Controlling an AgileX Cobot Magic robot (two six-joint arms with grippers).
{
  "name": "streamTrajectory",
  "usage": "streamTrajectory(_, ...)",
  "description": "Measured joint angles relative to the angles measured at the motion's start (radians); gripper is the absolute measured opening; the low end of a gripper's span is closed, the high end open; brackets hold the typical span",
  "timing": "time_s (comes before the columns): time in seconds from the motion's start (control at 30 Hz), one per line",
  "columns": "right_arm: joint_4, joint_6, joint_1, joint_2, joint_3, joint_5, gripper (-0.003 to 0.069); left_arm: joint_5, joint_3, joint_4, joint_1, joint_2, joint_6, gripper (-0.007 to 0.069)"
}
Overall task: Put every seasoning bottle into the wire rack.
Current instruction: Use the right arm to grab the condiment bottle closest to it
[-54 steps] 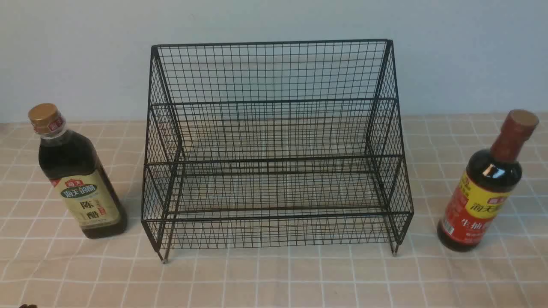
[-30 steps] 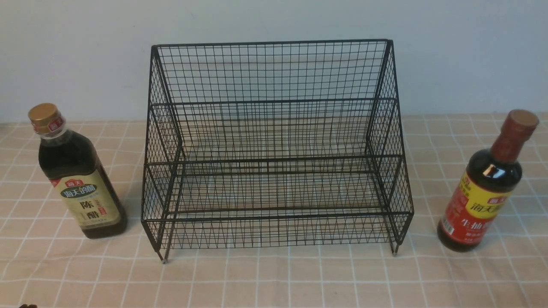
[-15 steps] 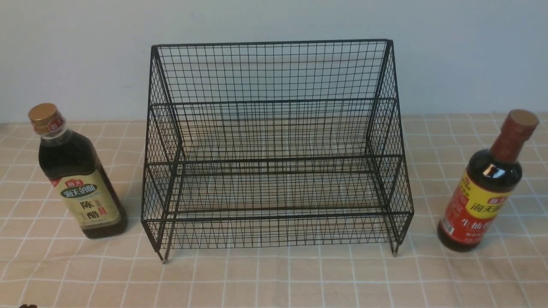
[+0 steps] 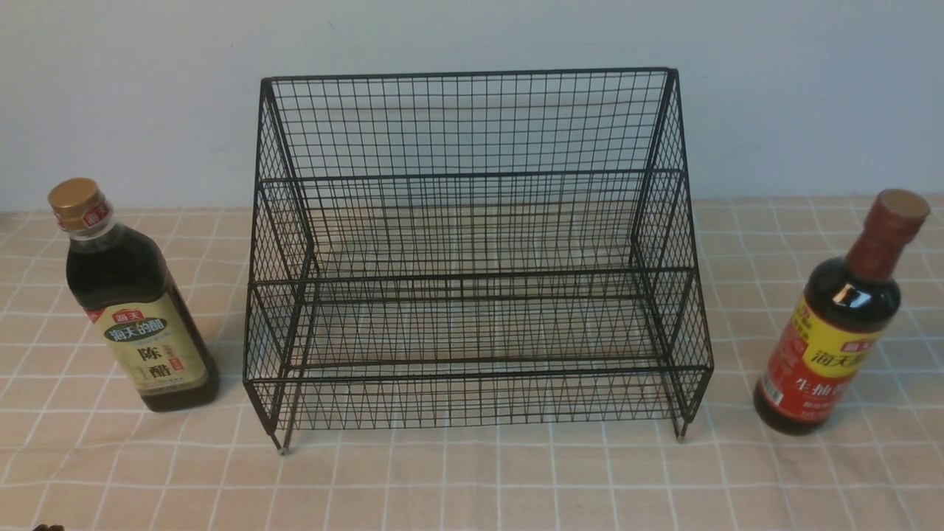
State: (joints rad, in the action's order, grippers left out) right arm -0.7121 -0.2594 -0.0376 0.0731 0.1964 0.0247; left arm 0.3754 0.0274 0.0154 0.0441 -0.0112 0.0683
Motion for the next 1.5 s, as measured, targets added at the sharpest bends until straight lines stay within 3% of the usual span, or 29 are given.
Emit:
streamTrajectory(0.23,0.112,-0.076,0.000,0.338,0.264,-0.147,0.0008,0.000,0.000,0.000,0.000,0.000,0.000,-0.0007)
streamTrajectory(0.43,0.115,-0.171,0.000,0.599,0.412,-0.219,0.0099,0.000,0.000,0.000,0.000,0.000,0.000,-0.0007)
streamTrajectory(0.5,0.091,-0.193,0.000,0.708,0.476,-0.235,0.0193,0.000,0.000,0.000,0.000,0.000,0.000,-0.0007)
streamTrajectory(0.53,0.089,-0.195,0.000,0.719,0.483,-0.238,0.0201,0.000,0.000,0.000,0.000,0.000,0.000,-0.0007)
streamTrajectory(0.7,0.034,-0.223,0.000,0.813,0.544,-0.287,0.0379,0.000,0.000,0.000,0.000,0.000,0.000,-0.0007)
streamTrajectory(0.73,0.018,-0.246,0.000,0.845,0.557,-0.309,0.0441,0.000,0.000,0.000,0.000,0.000,0.000,-0.0007)
streamTrajectory(0.9,-0.036,-0.316,0.001,0.912,0.559,-0.338,0.0580,0.000,0.000,0.000,0.000,0.000,0.000,-0.0007)
streamTrajectory(1.13,-0.104,-0.488,0.090,0.955,0.559,-0.302,0.0617,0.001,0.000,0.000,0.000,0.000,0.000,-0.0007)
streamTrajectory(1.33,-0.110,-0.513,0.118,1.000,0.560,-0.179,0.0618,0.001,0.000,0.000,0.000,0.000,0.000,-0.0007)
streamTrajectory(1.5,-0.110,-0.513,0.118,1.081,0.561,-0.177,0.0618,0.001,0.000,0.000,0.000,0.000,0.000,-0.0007)
